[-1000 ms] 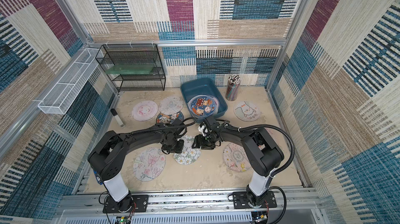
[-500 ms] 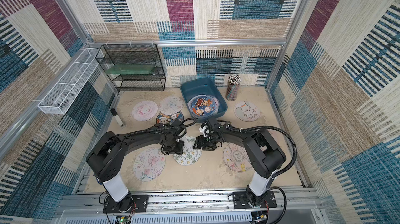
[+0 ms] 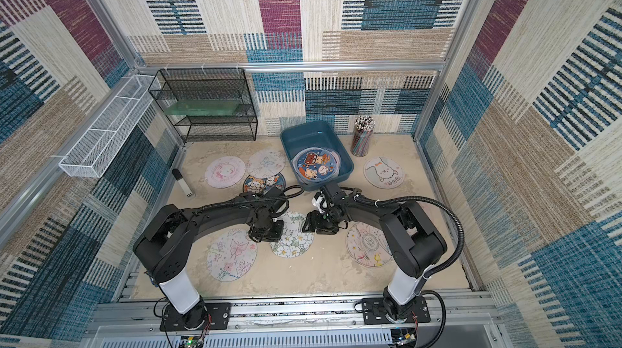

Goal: Put the coasters into the storage box
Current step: Pick up the coaster from the center of the board.

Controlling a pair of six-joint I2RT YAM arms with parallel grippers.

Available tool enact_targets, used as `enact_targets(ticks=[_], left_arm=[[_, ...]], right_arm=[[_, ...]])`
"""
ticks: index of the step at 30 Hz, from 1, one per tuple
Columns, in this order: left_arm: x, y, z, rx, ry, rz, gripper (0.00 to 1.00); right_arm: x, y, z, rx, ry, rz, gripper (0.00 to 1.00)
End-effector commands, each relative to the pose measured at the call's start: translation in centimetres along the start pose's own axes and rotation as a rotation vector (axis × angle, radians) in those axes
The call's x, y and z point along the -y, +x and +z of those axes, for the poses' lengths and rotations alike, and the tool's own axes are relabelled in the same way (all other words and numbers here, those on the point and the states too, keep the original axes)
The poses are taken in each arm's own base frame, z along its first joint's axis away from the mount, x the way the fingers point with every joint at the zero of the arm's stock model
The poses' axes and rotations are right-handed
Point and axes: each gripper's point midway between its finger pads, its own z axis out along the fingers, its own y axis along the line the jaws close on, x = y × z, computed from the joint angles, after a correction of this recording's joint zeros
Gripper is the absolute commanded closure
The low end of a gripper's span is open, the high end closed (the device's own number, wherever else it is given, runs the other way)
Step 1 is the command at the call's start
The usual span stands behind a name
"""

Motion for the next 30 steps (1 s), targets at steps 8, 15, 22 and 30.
enact_targets(ticks=[8,15,22,30], left_arm=[[1.9,-1.9,-4.3,0.085,0.059,0.026,0.93],[4.2,-4.4,-9.2,0.209,0.127,0.095,0.96],[6.8,-6.6,-15.1,0.333,0.194,0.198,0.96],[10.6,-9.8,-19.5,0.408,0.274,0.306,0.95]], right_arm=[[0.8,-0.1,-1.7,0.051,0.018,0.016,0.31],[1.3,-0.7,-4.1,0.117,0.000,0.034,0.30],[2.1,-1.3,-5.9,0.161,-0.005,0.048,0.29],[1.9,-2.2,-7.6,0.207,-0.045,0.038,0.27]])
